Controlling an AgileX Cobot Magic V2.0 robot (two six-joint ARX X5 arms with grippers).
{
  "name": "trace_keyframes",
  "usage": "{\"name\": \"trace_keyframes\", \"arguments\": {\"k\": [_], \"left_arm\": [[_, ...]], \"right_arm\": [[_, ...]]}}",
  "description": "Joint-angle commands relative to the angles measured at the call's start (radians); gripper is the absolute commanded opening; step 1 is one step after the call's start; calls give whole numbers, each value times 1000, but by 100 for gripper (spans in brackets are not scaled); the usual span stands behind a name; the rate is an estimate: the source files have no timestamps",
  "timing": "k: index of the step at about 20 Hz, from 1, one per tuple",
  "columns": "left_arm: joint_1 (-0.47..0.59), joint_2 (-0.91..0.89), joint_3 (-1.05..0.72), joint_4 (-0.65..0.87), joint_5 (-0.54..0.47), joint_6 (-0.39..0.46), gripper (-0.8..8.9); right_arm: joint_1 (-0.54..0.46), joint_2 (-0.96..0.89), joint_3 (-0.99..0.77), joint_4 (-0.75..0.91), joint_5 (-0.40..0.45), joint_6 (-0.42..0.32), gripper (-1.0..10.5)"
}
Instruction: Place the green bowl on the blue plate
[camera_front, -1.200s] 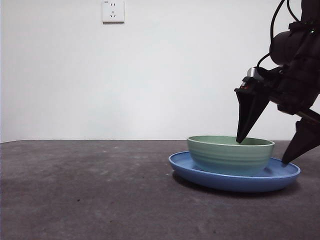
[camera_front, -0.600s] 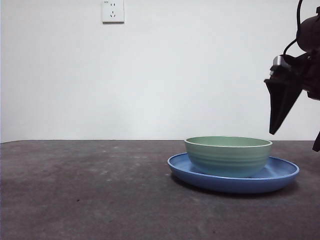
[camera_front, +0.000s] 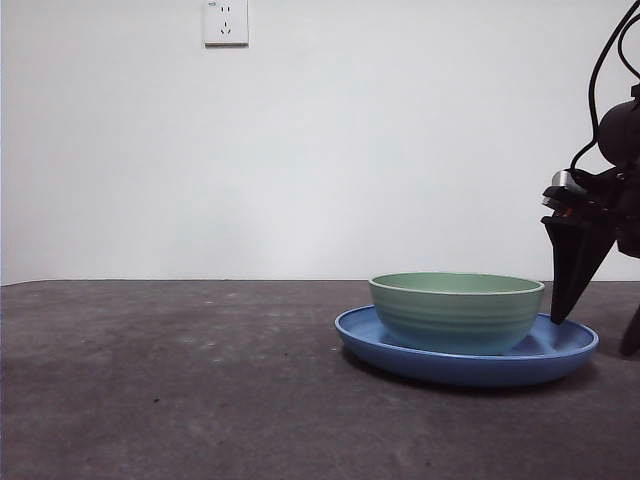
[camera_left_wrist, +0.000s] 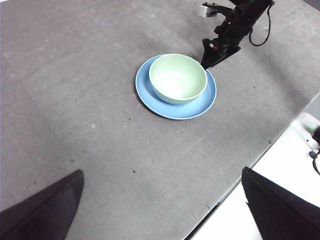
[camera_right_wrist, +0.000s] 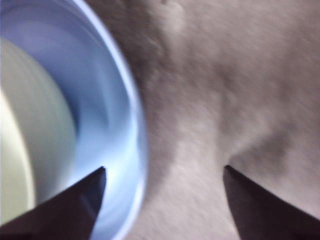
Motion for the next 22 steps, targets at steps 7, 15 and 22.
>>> {"name": "trace_keyframes", "arguments": {"k": [7,15,22], "left_arm": [[-3,5,13,14,3,5,500],[-3,5,13,12,3,5,500],[-3,5,13,9,3,2,500]], "right_arm": [[23,47,9,35,-36,-11,126],[31,44,13,34,-47,23,10],[37,9,127,-59,-110,71,10]]}}
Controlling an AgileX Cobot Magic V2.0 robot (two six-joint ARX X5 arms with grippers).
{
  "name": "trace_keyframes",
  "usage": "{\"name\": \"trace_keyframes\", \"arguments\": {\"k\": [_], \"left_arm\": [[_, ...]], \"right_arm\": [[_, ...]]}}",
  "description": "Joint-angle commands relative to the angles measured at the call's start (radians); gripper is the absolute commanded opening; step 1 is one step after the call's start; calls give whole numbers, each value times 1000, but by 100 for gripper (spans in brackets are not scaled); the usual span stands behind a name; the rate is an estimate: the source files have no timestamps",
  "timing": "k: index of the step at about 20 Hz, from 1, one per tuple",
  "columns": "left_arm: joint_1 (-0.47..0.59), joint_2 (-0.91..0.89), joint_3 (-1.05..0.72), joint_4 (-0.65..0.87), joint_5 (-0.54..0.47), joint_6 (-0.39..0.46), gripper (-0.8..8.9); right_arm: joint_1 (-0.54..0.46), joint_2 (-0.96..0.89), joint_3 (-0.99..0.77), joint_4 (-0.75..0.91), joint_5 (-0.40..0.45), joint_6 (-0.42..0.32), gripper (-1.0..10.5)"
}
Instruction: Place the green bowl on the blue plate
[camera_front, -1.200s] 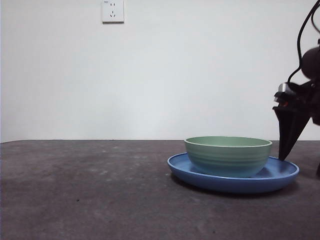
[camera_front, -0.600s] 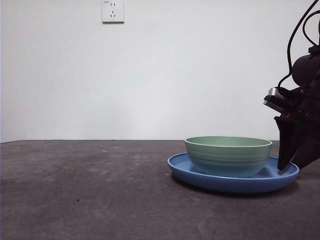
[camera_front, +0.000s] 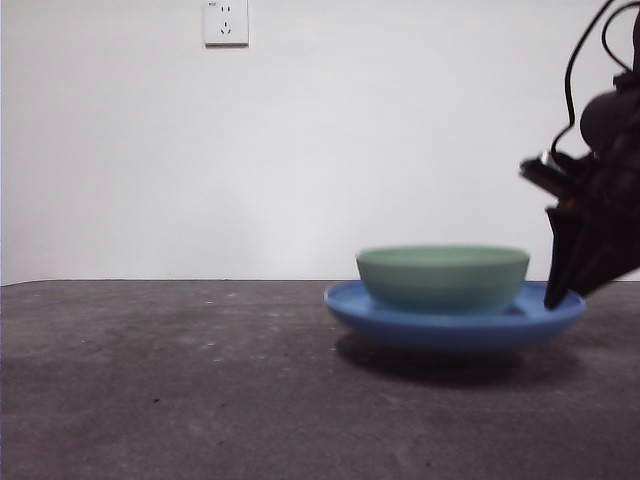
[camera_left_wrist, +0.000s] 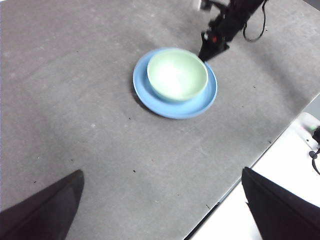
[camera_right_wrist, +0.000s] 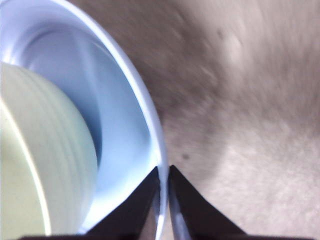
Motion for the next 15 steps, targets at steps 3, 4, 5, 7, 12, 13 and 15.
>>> {"name": "trace_keyframes", "arguments": {"k": [3,4,5,7,12,13,15], "left_arm": [[-3,5,13,11,3,-2,500],[-3,5,13,10,3,-2,500],[-3,5,13,11,3,-2,500],[-3,5,13,11,3,-2,500],[-3,5,13,10,3,-2,500],[-3,5,13,10,3,-2,500],[-3,5,13,10,3,-2,500]], "right_arm": [[57,-3,74,-40,-23,43,10],[82,-2,74,-35,-27,57,10],[115,0,74,-27,-27,72,10],[178,2,74,-1,-21,101,10],[309,30,74,107,-14,201,10],[326,48,74,120,-14,210,10],[349,87,74,137,-13,228,10]]}}
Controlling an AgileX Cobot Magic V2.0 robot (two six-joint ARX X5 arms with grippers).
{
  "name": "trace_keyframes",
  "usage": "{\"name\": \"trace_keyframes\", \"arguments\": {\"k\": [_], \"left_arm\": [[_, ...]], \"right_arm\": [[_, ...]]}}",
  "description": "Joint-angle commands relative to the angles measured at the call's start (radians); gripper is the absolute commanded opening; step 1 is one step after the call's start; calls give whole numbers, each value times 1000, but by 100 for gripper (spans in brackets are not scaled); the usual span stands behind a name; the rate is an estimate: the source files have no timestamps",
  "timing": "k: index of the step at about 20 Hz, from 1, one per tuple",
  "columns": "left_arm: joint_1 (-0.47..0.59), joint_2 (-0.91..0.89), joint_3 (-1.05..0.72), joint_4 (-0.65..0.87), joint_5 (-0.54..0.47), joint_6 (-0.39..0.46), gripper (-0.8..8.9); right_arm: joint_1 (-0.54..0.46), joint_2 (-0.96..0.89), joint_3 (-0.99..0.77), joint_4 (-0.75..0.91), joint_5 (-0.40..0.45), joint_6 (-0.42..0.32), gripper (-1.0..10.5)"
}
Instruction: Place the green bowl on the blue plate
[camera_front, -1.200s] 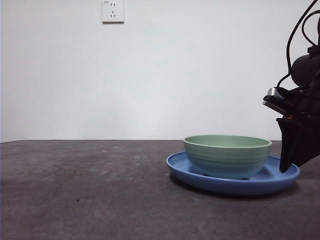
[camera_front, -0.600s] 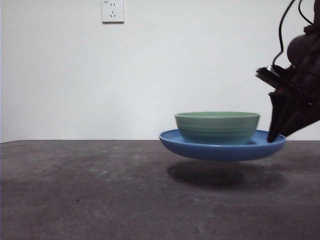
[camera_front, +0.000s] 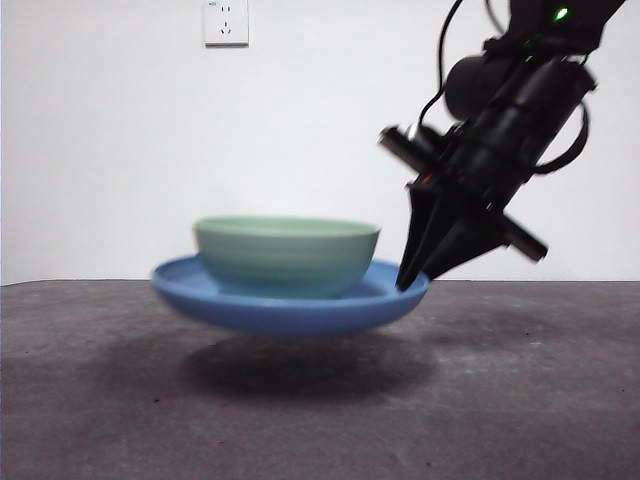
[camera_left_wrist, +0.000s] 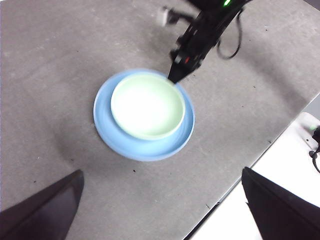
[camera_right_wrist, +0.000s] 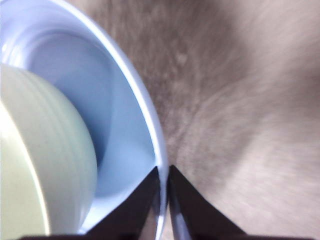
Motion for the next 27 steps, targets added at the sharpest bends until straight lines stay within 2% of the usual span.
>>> {"name": "trace_keyframes", "arguments": {"k": [1,8,11,16,20,24,27], "left_arm": [[-3,5,13,10,3,-2,500],[-3,5,13,10,3,-2,500],[-3,5,13,10,3,-2,500],[-3,5,13,9,3,-2,500],[-3,5,13,8,3,-2,500],[-6,5,13,4,3,-2,500],[-17,4,13,-14,3,-2,500]], "right_arm": [[17,60,20,25,-7,43,10],[30,113,20,53,20,57,20],[31,113,20,53,19,57,226],[10,86,21,50,27,55,240],[-34,-51,21,-2,106,42,263],[-45,-296,21,-183,223,-8,452],[-13,-517,21,-331,344,-21,521]]}}
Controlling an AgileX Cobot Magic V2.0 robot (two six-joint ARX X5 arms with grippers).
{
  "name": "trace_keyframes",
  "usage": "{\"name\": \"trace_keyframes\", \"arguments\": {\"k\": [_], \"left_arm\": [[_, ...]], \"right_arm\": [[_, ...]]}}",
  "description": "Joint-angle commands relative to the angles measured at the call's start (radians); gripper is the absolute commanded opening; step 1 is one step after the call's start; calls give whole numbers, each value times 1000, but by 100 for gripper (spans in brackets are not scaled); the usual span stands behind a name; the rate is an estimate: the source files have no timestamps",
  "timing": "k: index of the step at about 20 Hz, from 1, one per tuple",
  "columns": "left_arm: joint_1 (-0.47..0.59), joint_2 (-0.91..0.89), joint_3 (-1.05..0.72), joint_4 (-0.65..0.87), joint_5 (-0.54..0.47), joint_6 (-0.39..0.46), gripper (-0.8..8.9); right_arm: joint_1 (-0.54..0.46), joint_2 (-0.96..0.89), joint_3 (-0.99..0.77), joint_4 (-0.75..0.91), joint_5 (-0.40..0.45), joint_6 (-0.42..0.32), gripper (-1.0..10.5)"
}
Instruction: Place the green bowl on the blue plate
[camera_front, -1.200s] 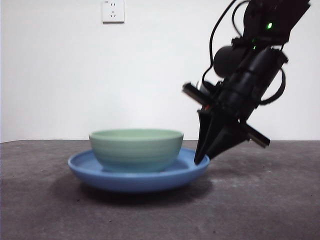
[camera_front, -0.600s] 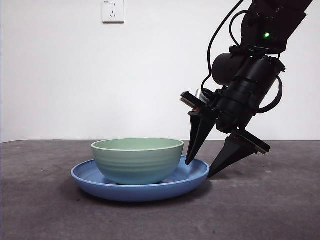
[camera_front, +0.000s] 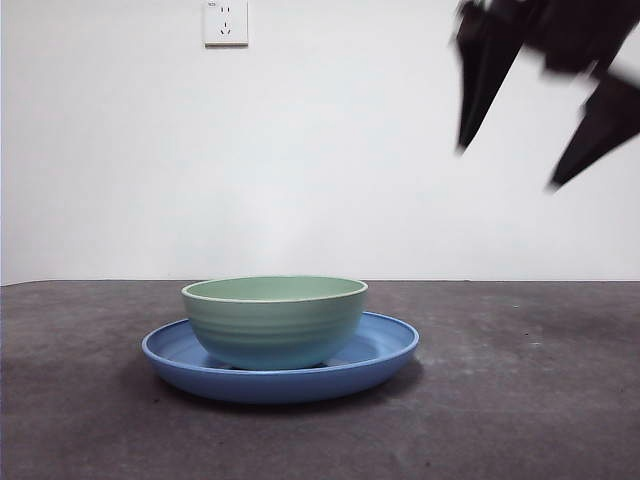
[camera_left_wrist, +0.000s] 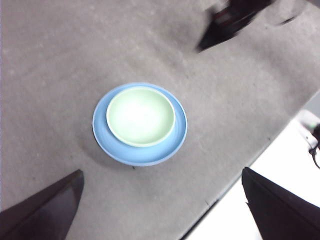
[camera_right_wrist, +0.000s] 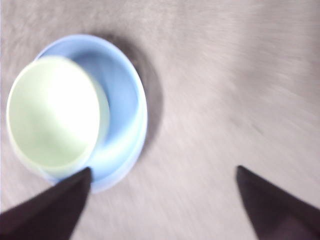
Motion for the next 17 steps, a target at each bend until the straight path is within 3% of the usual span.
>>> {"name": "trace_keyframes", "arguments": {"k": [1,5,10,17], "left_arm": [[-19,0,13,0,3,-2,500],[-25,-20,13,-27,3,-4,500],[-25,-50,13,-25,3,-21,500],[-25,-52,13,-25,3,-28,498]], "right_arm": [[35,-166,21,-102,95,-21,544],[74,-444,21,-262,126,-12,605],[85,-687,21,-323,114,-15,604],[85,-774,21,-372,86,-21,604]]}}
